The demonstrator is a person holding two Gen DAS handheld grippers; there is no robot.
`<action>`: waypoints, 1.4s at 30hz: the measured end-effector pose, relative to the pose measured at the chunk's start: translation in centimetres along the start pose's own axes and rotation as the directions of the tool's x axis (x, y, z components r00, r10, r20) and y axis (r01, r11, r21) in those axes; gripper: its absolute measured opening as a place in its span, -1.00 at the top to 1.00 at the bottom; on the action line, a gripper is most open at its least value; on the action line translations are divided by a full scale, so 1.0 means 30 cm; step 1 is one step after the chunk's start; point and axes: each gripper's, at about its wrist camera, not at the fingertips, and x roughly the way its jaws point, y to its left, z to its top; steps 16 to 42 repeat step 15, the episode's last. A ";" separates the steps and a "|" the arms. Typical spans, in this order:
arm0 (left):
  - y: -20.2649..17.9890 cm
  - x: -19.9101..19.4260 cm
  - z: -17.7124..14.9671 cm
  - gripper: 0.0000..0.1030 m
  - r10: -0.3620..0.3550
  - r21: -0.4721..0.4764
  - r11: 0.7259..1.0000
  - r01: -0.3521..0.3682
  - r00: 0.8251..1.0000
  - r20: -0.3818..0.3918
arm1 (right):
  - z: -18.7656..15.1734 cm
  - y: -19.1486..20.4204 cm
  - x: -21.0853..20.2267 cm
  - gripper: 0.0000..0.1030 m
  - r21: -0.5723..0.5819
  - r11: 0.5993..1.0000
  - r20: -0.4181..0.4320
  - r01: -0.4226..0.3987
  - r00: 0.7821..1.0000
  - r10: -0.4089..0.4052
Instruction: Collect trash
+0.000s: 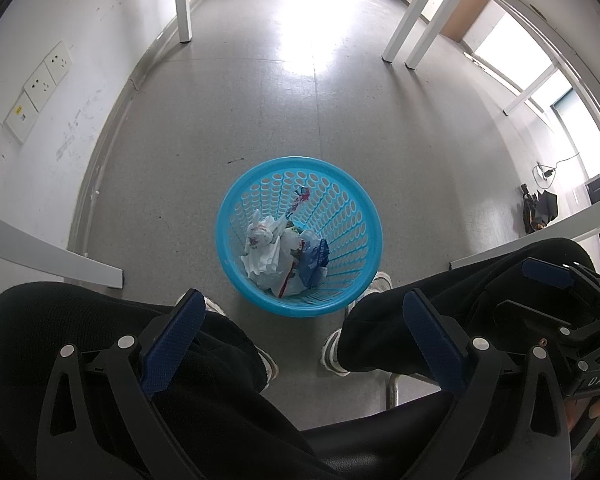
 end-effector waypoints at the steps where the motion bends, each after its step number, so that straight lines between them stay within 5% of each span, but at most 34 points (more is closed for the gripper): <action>1: -0.001 0.000 -0.002 -0.89 0.000 0.001 1.000 0.000 1.000 0.000 | 0.001 -0.003 0.000 -0.84 -0.001 1.000 0.000 0.000 1.000 0.000; 42: 0.025 0.009 -0.007 -0.89 -0.002 0.002 1.000 0.002 1.000 -0.014 | 0.003 -0.006 0.000 -0.84 -0.001 1.000 -0.001 0.000 1.000 0.000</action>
